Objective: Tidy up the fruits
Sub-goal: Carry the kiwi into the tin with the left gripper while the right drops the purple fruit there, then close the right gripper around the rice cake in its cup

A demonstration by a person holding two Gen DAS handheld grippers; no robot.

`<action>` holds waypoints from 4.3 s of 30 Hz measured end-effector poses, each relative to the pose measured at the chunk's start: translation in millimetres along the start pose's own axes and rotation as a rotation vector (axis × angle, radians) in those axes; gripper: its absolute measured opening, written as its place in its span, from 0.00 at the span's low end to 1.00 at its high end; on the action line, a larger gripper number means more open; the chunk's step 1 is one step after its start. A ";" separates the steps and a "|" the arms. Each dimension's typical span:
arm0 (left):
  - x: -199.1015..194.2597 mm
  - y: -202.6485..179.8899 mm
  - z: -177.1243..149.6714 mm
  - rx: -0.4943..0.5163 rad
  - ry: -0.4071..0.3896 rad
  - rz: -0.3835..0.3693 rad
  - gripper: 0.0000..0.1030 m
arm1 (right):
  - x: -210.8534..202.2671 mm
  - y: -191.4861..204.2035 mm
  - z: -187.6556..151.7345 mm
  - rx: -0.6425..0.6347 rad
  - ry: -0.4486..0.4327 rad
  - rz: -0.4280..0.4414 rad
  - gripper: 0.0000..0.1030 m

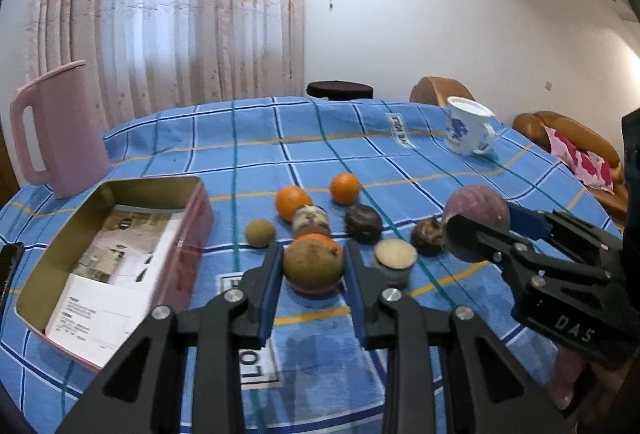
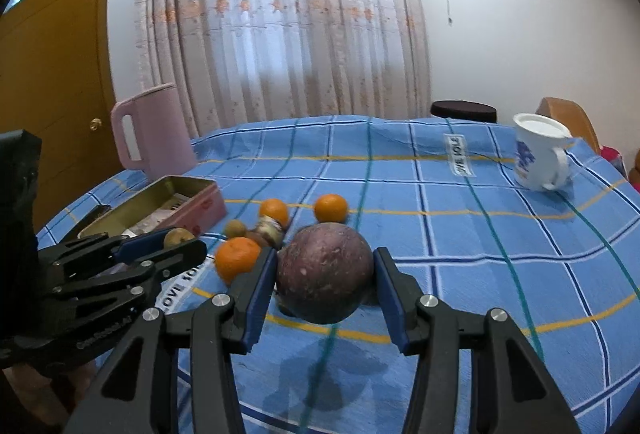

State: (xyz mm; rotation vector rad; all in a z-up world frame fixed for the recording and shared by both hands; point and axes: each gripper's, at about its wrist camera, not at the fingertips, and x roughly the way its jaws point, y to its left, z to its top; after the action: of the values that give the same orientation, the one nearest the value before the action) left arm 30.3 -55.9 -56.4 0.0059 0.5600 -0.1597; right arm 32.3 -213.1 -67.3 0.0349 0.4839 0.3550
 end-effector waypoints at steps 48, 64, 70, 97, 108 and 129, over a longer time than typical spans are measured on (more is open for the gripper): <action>-6.1 182.1 10.0 -0.208 0.006 0.288 0.31 | 107.9 170.8 63.0 -0.213 0.103 0.325 0.49; 9.8 182.4 0.8 -0.199 0.065 0.283 0.31 | 124.6 182.4 44.4 -0.299 0.168 0.316 0.50; 9.9 186.1 0.4 -0.206 0.072 0.290 0.31 | 127.0 190.4 43.3 -0.356 0.159 0.296 0.50; -3.4 69.3 16.1 -0.040 -0.006 0.133 0.89 | 58.6 33.7 28.9 -0.171 0.123 0.003 0.65; 21.7 33.7 16.0 0.020 0.059 0.094 0.89 | 78.4 25.7 11.5 -0.149 0.253 0.040 0.47; 52.6 8.3 10.1 0.063 0.189 -0.029 0.65 | 67.9 6.6 13.9 -0.048 0.215 0.003 0.35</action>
State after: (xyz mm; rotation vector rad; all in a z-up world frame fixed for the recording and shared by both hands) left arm 80.9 -56.1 -76.0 0.0751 0.7439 -0.2069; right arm 92.6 -182.9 -84.7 -0.0500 0.6874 0.3747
